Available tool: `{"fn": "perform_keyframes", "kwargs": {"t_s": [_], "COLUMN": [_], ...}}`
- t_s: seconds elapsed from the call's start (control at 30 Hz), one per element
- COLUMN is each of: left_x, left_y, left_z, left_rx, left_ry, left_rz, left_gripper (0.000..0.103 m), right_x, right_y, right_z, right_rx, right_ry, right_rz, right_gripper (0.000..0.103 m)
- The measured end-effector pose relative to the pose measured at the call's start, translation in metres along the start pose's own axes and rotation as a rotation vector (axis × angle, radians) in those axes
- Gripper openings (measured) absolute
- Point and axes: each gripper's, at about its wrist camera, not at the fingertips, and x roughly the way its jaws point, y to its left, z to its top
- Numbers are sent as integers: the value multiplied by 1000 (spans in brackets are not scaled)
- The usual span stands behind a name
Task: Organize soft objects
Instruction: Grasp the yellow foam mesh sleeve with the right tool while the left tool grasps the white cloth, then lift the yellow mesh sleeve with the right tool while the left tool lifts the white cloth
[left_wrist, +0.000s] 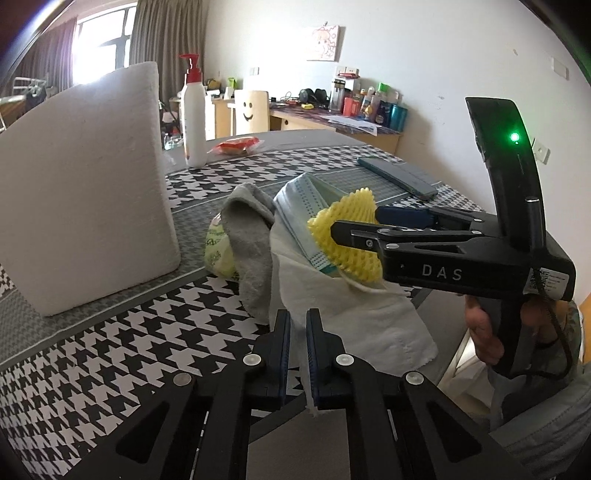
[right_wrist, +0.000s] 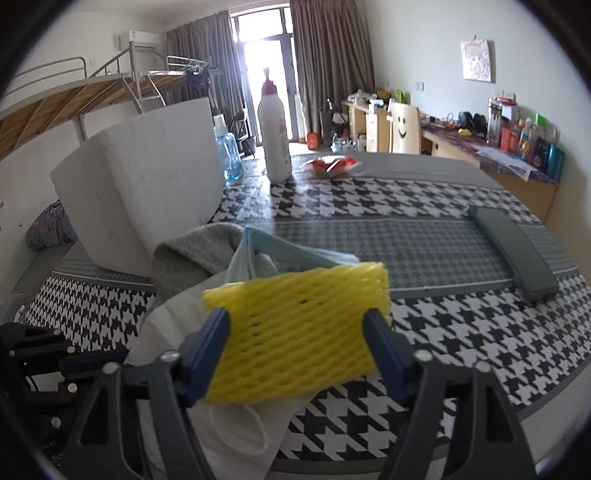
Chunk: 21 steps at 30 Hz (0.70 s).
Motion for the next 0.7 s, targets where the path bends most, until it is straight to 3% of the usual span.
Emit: {"fn": "perform_keyframes", "kwargs": {"t_s": [0.03,0.07,0.1,0.17,0.2,0.43,0.53,0.7], "left_x": [-1,0,1,0,-1,8,10,12], "left_y": [0,0,0,-2,-4,-4,-4,-4], "left_z": [-2,-2,-2,-2,-2,-6,-7,-7], "left_rx": [0,1,2,7,11,2,-15,-20], "left_ry": [4,10,12,10,2,58,70,88], "left_rz": [0,4,6,9,8,-20,-27,-19], "left_gripper": [14,24,39,60,62,62,62,24], "right_x": [1,2,2,3,3,-8,-10,-12], "right_y": [-1,-2,-2,-5,-4,-4,-5,-8], "right_z": [0,-1,-1,-1,-2,-5,-6,-8], "right_rx": [0,2,7,11,11,12,13,23], "right_ry": [7,12,17,25,24,5,3,0], "right_rz": [8,12,14,21,20,5,-5,-16], "right_gripper": [67,60,56,47,43,15,12,12]}}
